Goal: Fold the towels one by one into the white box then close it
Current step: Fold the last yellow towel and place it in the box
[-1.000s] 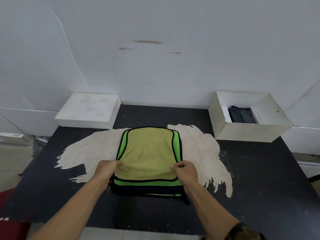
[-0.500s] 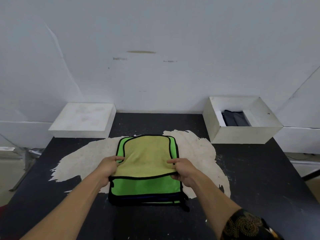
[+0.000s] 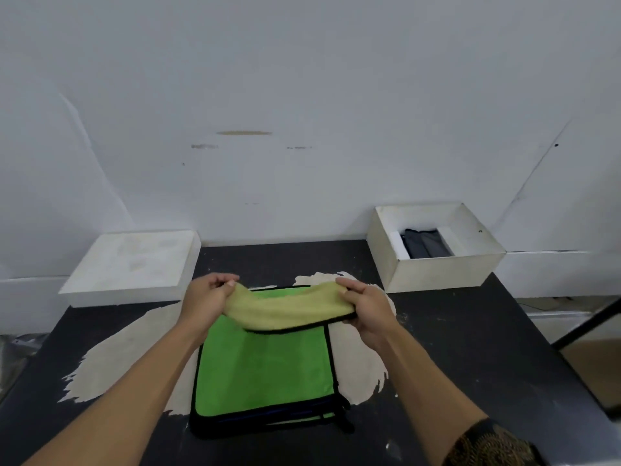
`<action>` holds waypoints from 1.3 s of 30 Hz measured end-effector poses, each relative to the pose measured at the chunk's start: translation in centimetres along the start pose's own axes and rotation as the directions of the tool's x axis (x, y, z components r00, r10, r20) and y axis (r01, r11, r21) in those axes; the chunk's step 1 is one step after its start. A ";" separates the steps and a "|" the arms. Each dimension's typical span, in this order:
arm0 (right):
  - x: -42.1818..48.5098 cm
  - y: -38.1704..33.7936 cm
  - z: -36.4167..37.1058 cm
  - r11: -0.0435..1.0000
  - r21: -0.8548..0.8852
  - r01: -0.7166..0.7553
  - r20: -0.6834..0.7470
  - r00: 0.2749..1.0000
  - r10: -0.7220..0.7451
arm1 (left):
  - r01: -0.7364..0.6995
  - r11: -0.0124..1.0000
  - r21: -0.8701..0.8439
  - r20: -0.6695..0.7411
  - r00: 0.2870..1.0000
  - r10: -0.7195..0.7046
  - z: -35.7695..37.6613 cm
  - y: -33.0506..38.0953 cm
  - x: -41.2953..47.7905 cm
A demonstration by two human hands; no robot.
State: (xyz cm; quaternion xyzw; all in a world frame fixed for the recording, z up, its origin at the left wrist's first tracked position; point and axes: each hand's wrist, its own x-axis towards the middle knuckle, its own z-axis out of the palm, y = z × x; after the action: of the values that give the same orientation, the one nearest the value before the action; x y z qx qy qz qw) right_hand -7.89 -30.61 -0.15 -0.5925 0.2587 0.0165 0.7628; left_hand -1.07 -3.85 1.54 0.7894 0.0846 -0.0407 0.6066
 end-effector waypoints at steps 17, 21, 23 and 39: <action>-1.9 -9.9 -15.2 0.974 0.170 0.151 -0.331 0.940 -0.087 | 0.266 0.948 -0.173 0.363 0.912 -0.189 16.8 10.1 -1.0; -3.7 -11.3 -19.5 0.978 0.072 0.198 -0.327 0.931 -0.164 | 0.196 0.968 -0.156 0.306 0.941 -0.142 18.3 11.6 -4.2; -4.7 -9.3 -22.5 0.989 -0.006 0.149 -0.304 0.942 -0.143 | 0.173 0.979 -0.106 0.274 0.952 -0.139 19.8 9.2 -6.8; -1.5 9.8 -30.3 0.490 -0.838 -0.239 -0.246 0.968 0.050 | 0.213 0.814 0.541 0.147 0.929 -0.340 26.3 -11.4 -17.9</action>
State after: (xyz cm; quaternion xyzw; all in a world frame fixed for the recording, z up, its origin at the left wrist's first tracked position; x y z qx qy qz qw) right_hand -23.80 -54.88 -13.27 -0.8678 0.3358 0.1510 0.3337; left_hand -19.75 -27.87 -13.13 0.8910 0.1124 -0.2439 0.3659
